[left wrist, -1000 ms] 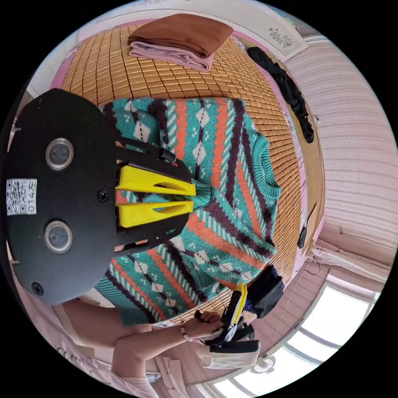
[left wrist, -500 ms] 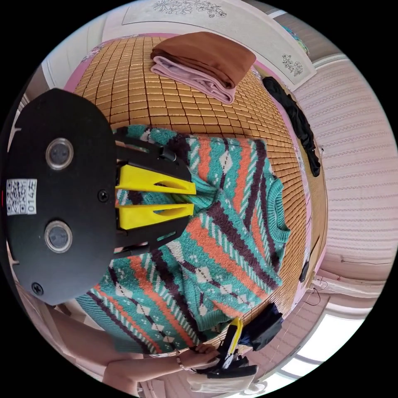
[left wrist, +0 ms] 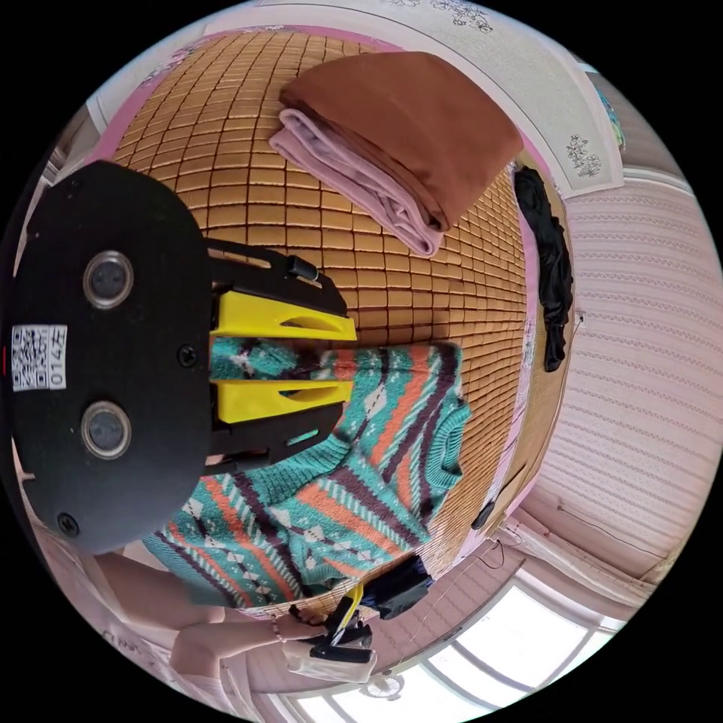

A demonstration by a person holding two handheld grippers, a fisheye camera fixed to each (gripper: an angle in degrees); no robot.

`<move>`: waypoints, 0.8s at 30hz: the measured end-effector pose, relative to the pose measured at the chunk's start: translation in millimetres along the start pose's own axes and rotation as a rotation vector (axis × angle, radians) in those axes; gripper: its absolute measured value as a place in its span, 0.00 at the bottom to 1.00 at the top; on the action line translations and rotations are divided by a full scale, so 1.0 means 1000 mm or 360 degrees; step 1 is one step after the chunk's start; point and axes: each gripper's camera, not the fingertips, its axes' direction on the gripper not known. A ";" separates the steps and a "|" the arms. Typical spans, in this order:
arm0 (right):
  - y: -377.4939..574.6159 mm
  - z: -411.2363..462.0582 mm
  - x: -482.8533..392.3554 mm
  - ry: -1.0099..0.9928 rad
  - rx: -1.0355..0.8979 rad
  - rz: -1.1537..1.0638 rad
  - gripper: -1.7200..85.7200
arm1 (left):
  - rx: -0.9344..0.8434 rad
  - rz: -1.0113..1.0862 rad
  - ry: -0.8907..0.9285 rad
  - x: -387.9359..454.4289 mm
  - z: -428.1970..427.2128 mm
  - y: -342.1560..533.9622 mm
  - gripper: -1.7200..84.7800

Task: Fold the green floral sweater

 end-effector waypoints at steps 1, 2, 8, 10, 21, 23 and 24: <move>-0.009 -0.003 -0.001 -0.0047 0.0034 0.0002 0.17 | 0.0048 0.0016 0.0016 -0.008 0.000 -0.010 0.12; -0.015 -0.004 -0.001 -0.0059 0.0048 -0.0005 0.18 | 0.0079 0.0024 0.0040 -0.016 0.002 -0.022 0.13; -0.107 0.034 0.000 0.0146 -0.0134 -0.0006 0.22 | -0.0043 -0.0156 0.0299 -0.056 0.049 -0.076 0.18; -0.134 0.063 0.006 0.0054 -0.0315 0.0076 0.20 | -0.0087 -0.0226 0.0321 -0.065 0.063 -0.082 0.17; -0.197 0.028 -0.021 -0.0140 -0.0235 0.0156 0.07 | 0.0077 -0.0130 0.0450 -0.082 0.031 -0.094 0.08; -0.198 0.002 -0.038 -0.0188 -0.0160 0.0074 0.07 | 0.0177 0.0042 0.0532 -0.078 -0.004 -0.083 0.08; -0.191 -0.015 -0.052 -0.0191 -0.0134 -0.0013 0.07 | 0.0193 0.0097 0.0552 -0.077 -0.012 -0.077 0.08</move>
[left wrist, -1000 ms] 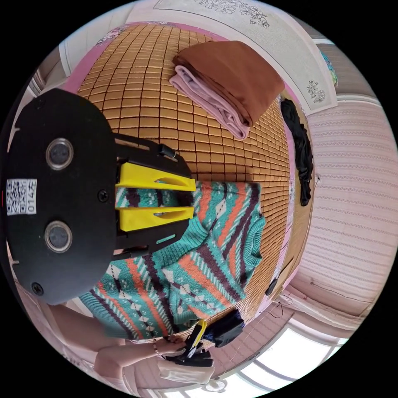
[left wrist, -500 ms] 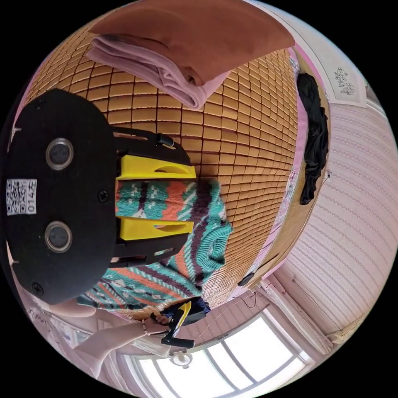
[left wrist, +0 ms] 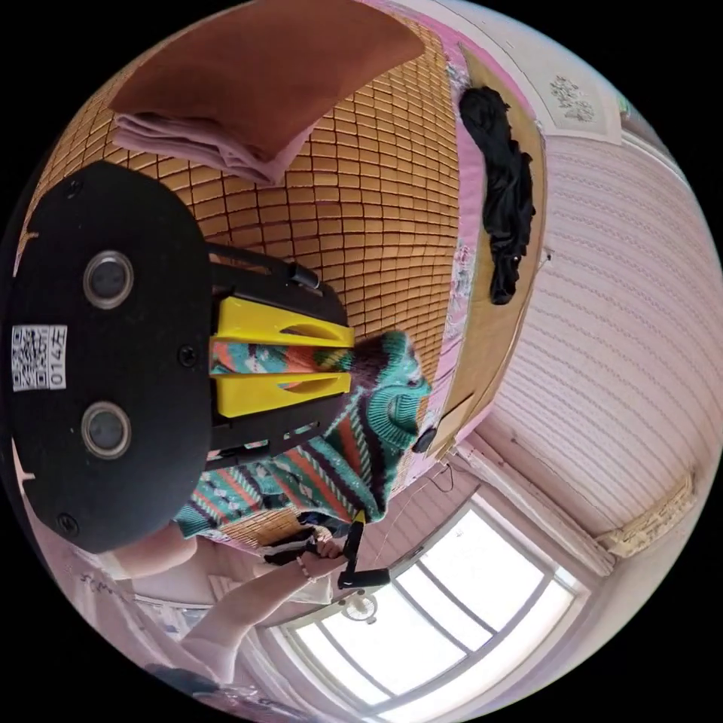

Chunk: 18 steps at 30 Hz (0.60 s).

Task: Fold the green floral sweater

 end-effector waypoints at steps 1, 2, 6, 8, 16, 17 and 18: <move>0.015 -0.012 -0.017 -0.0032 0.0004 -0.0111 0.08 | 0.0001 0.0089 0.0053 0.007 -0.017 0.015 0.08; 0.024 -0.018 -0.025 -0.0053 -0.0001 -0.0167 0.08 | -0.0007 0.0149 0.0124 0.011 -0.033 0.037 0.08; 0.119 -0.035 -0.078 0.0023 -0.0165 -0.0451 0.09 | -0.0121 0.0199 0.0273 0.015 -0.069 0.130 0.09; 0.161 -0.025 -0.083 0.0100 -0.0346 -0.0306 0.09 | -0.0222 -0.0020 0.0152 0.006 -0.084 0.198 0.09; 0.243 -0.007 -0.145 0.0221 -0.0418 0.0228 0.05 | -0.0276 -0.0115 -0.0344 0.031 -0.121 0.306 0.05; 0.239 -0.005 -0.156 0.0236 -0.0393 0.0205 0.04 | -0.0257 -0.0027 -0.0379 0.048 -0.116 0.310 0.04; 0.228 0.004 -0.181 0.0252 -0.0367 0.0128 0.03 | -0.0249 0.0023 -0.0380 0.057 -0.111 0.312 0.03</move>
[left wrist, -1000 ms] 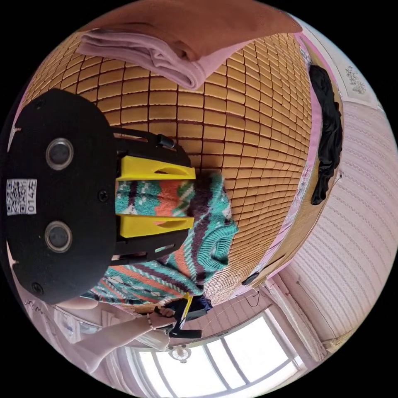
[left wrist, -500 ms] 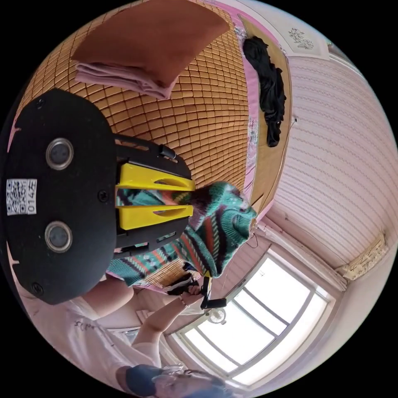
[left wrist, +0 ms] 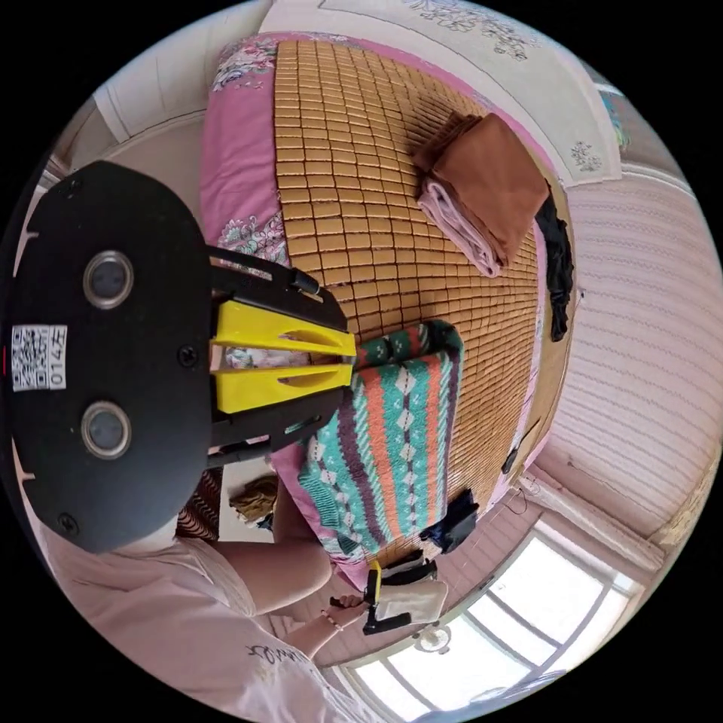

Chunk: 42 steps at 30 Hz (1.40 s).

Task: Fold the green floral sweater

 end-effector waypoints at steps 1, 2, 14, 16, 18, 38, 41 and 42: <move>-0.014 0.004 -0.029 0.0044 0.0010 -0.0103 0.03 | 0.0026 0.0080 0.0008 0.020 0.007 0.002 0.03; -0.021 0.006 -0.045 0.0086 0.0027 -0.0150 0.02 | 0.0072 0.0150 0.0027 0.041 0.017 0.005 0.02; -0.208 0.119 -0.299 0.0343 -0.0278 -0.0885 0.02 | 0.0276 0.0692 0.0033 0.206 0.133 0.028 0.01; -0.249 0.140 -0.327 0.0482 -0.0384 -0.0916 0.02 | 0.0266 0.0754 -0.0016 0.213 0.147 0.031 0.01; -0.277 0.175 -0.338 0.0580 -0.0537 -0.0898 0.01 | 0.0231 0.0756 -0.0005 0.214 0.166 0.036 0.01; -0.425 0.346 -0.426 0.0631 -0.1516 -0.0897 0.01 | 0.0196 0.0583 0.0250 0.212 0.222 -0.011 0.01; -0.434 0.351 -0.422 0.0548 -0.1493 -0.0848 0.01 | 0.0070 0.0682 0.0166 0.220 0.244 -0.053 0.01; -0.436 0.353 -0.421 0.0529 -0.1491 -0.0832 0.01 | 0.0004 0.0698 0.0186 0.223 0.253 -0.061 0.01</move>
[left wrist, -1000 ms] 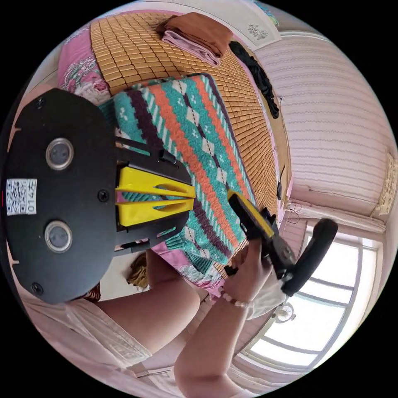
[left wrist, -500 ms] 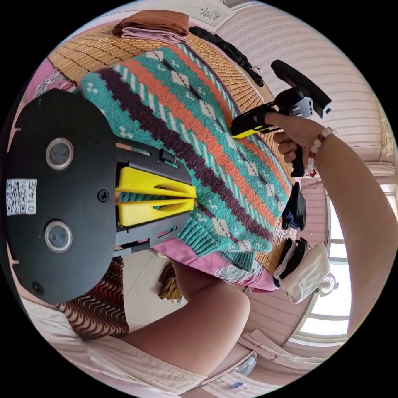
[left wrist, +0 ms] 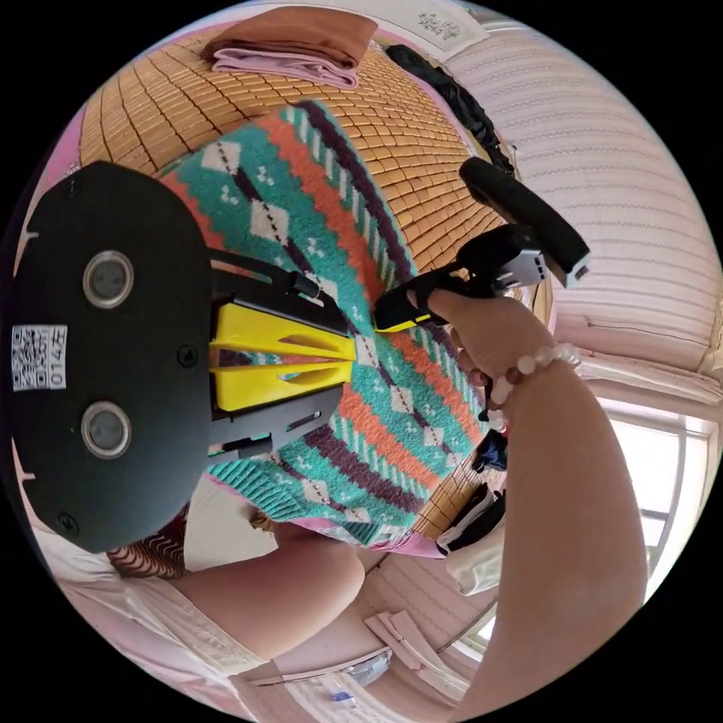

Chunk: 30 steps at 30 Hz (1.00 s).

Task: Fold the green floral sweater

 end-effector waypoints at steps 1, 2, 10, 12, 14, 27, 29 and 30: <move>-0.003 0.001 0.000 -0.0004 0.0000 -0.0003 0.01 | -0.0122 0.0028 0.0070 -0.001 0.020 -0.014 0.01; -0.005 0.001 0.000 -0.0004 -0.0003 -0.0002 0.01 | -0.0228 0.0063 0.0106 0.001 0.038 -0.021 0.01; -0.025 0.019 0.001 0.0020 -0.0142 -0.0052 0.01 | -0.0609 0.0502 0.0100 0.046 0.040 -0.054 0.01; -0.024 0.025 0.003 0.0006 -0.0146 -0.0070 0.01 | -0.0656 0.0595 0.0197 0.060 0.038 -0.051 0.01; -0.021 0.032 0.005 0.0001 -0.0153 -0.0076 0.01 | -0.0790 0.0734 0.0102 0.084 0.059 -0.045 0.01; 0.047 0.111 0.022 -0.0064 -0.0069 -0.0029 0.01 | -0.0841 0.0991 -0.0113 0.133 0.084 -0.067 0.01; 0.069 0.126 0.029 -0.0125 0.0026 0.0038 0.01 | -0.0817 0.0929 -0.0081 0.132 0.085 -0.070 0.01; 0.087 0.136 0.030 -0.0126 0.0118 0.0088 0.01 | -0.0811 0.0944 -0.0097 0.134 0.085 -0.070 0.01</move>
